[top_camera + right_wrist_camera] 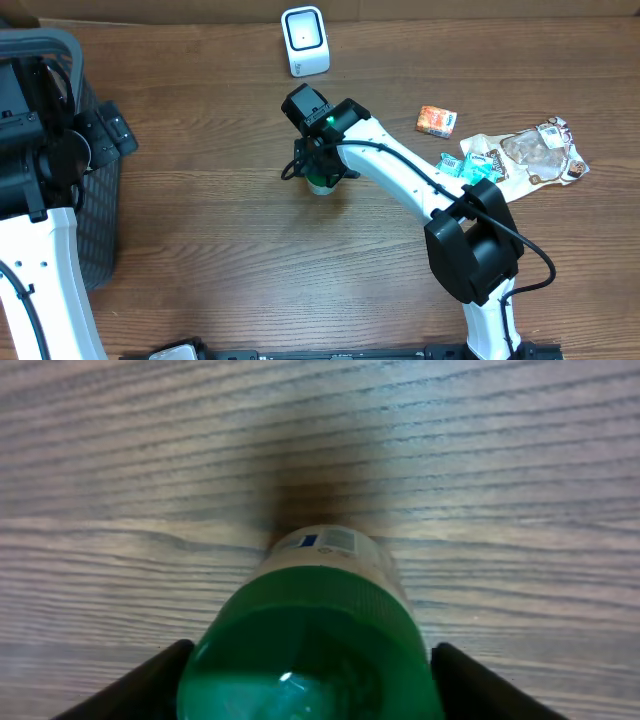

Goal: Scan the item barcode

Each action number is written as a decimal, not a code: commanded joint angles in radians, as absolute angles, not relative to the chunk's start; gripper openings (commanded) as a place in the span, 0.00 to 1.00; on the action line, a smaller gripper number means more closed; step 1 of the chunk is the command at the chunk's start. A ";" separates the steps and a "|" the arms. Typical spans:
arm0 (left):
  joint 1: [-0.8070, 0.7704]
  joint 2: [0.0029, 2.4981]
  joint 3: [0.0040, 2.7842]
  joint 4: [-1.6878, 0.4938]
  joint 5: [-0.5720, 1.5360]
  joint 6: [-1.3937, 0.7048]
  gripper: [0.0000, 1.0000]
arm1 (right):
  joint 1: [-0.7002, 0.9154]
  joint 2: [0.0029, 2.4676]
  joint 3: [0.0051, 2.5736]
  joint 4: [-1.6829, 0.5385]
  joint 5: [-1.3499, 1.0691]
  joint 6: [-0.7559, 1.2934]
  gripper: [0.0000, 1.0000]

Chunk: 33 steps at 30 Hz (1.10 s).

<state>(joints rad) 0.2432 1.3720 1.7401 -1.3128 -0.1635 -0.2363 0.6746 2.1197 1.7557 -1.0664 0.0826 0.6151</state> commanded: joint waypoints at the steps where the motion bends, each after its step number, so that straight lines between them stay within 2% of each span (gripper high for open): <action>1: 0.248 1.368 1.751 -1.311 -0.160 -0.247 1.00 | 0.675 2.130 1.745 -1.061 0.088 0.600 0.65; 4: 0.248 1.368 1.751 -1.311 -0.160 -0.247 1.00 | 0.673 2.130 1.748 -1.060 0.088 0.537 0.59; 10: 0.248 1.368 1.751 -1.311 -0.160 -0.247 0.99 | 0.672 2.128 1.775 -1.070 0.086 0.248 0.59; 13: 0.248 1.368 1.751 -1.311 -0.160 -0.247 0.99 | 0.672 2.127 1.797 -1.073 0.025 0.019 0.64; 19: 0.248 1.368 1.751 -1.311 -0.160 -0.247 1.00 | 0.672 2.127 1.814 -1.063 -0.088 -0.300 0.73; 24: 0.248 1.368 1.751 -1.311 -0.160 -0.247 1.00 | 0.672 2.127 1.814 -1.105 -0.188 -0.589 0.73; 33: 0.248 1.368 1.751 -1.311 -0.160 -0.247 1.00 | 0.672 2.127 1.814 -1.112 -0.205 -0.649 0.73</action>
<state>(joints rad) 0.2432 1.3720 1.7401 -1.3128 -0.1635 -0.2363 0.6746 2.1201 1.7870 -1.1160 -0.1753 -0.5995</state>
